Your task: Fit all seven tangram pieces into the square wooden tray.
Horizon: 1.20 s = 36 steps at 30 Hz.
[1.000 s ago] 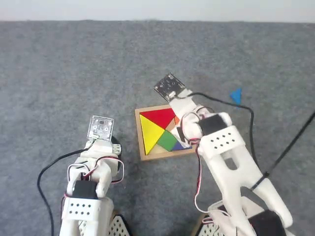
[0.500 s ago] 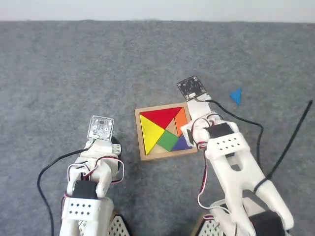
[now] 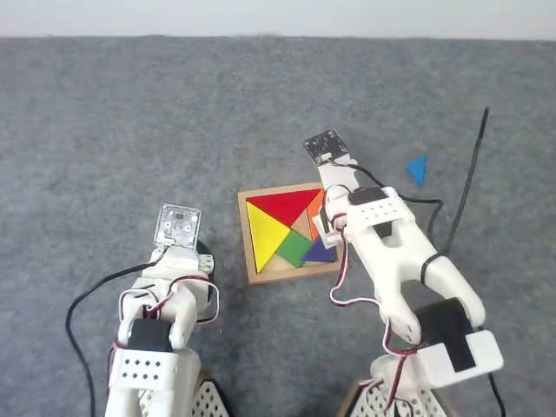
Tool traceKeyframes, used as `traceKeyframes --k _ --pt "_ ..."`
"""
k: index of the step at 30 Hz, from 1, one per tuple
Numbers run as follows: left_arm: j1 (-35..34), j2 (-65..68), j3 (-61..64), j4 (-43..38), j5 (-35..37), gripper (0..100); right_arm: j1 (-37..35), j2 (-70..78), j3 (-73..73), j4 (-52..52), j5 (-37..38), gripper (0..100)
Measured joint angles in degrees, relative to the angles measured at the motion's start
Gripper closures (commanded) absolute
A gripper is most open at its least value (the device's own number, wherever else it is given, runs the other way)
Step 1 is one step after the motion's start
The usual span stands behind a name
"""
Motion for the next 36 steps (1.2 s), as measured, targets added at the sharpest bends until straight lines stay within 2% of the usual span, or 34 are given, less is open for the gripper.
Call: traceKeyframes --k 8,17,31,36 --pt "0.00 0.00 0.00 0.00 0.00 99 -0.26 -1.58 -0.18 0.97 -1.76 98.7" --pt "0.00 0.00 0.00 0.00 0.00 99 -8.53 -12.22 7.12 0.97 -2.55 98.7" --pt "0.00 0.00 0.00 0.00 0.00 99 -8.88 -12.66 10.11 0.97 -2.02 98.7" --pt "0.00 0.00 0.00 0.00 0.00 99 -7.03 -15.30 10.11 0.97 -1.93 98.7"
